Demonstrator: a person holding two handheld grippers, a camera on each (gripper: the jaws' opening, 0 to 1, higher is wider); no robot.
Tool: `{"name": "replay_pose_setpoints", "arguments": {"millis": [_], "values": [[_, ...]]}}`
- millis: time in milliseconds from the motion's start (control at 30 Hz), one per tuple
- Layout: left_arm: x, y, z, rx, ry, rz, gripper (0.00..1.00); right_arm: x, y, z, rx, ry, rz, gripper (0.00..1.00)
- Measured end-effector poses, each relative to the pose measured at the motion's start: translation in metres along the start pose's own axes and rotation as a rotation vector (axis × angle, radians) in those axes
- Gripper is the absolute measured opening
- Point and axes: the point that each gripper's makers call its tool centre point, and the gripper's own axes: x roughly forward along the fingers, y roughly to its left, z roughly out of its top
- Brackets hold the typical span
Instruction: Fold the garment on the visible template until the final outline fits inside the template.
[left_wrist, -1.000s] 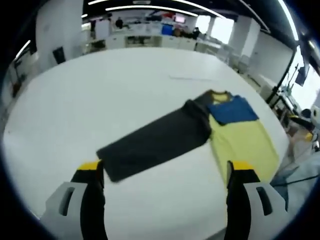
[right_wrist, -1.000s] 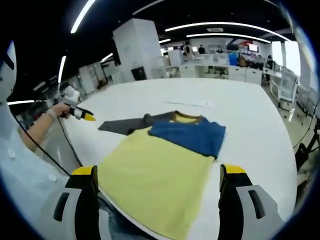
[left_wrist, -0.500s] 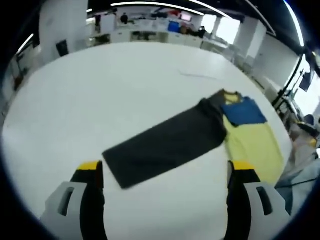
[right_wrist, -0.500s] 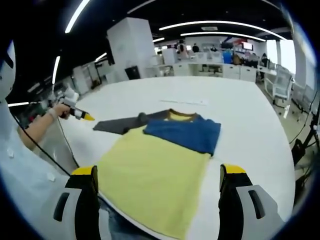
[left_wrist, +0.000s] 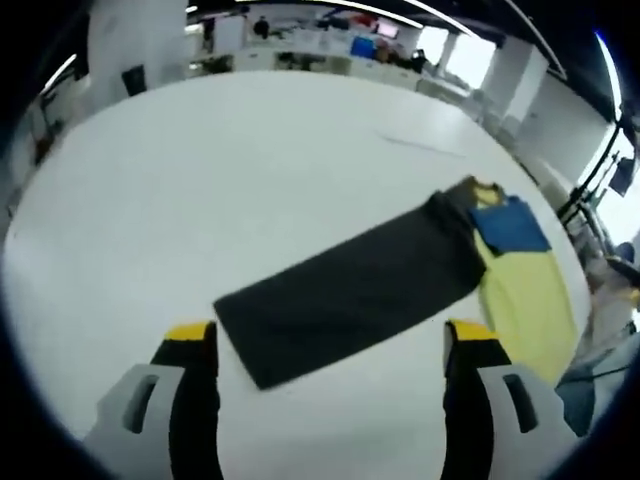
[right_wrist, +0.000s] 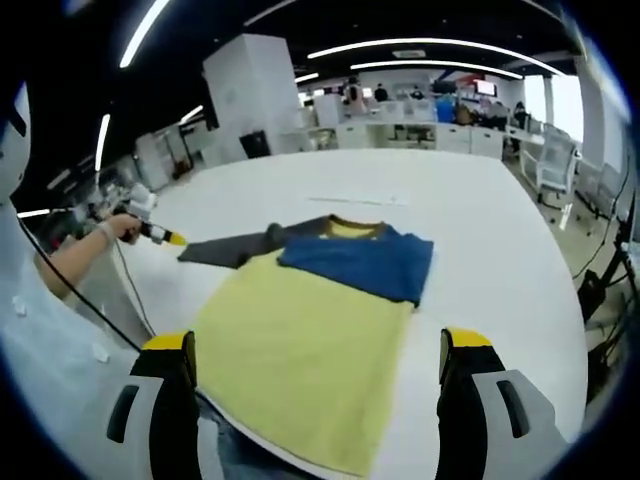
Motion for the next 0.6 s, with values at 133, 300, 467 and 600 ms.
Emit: {"name": "replay_pose_setpoints", "arguments": {"millis": [133, 300, 467, 600], "values": [[0.006, 0.004, -0.003, -0.023, -0.013, -0.013, 0.85, 0.001, -0.001, -0.002, 0.003, 0.009, -0.007, 1.0], [0.011, 0.014, -0.008, -0.033, 0.002, 0.01, 0.84, 0.001, -0.002, -0.004, 0.009, 0.014, -0.012, 1.0], [0.016, 0.021, -0.008, -0.07, -0.011, 0.011, 0.79, 0.0, -0.003, -0.002, 0.017, 0.01, -0.018, 1.0], [0.019, 0.032, -0.014, -0.053, 0.01, 0.054, 0.75, 0.001, -0.004, 0.0, 0.017, 0.006, -0.018, 1.0]]}}
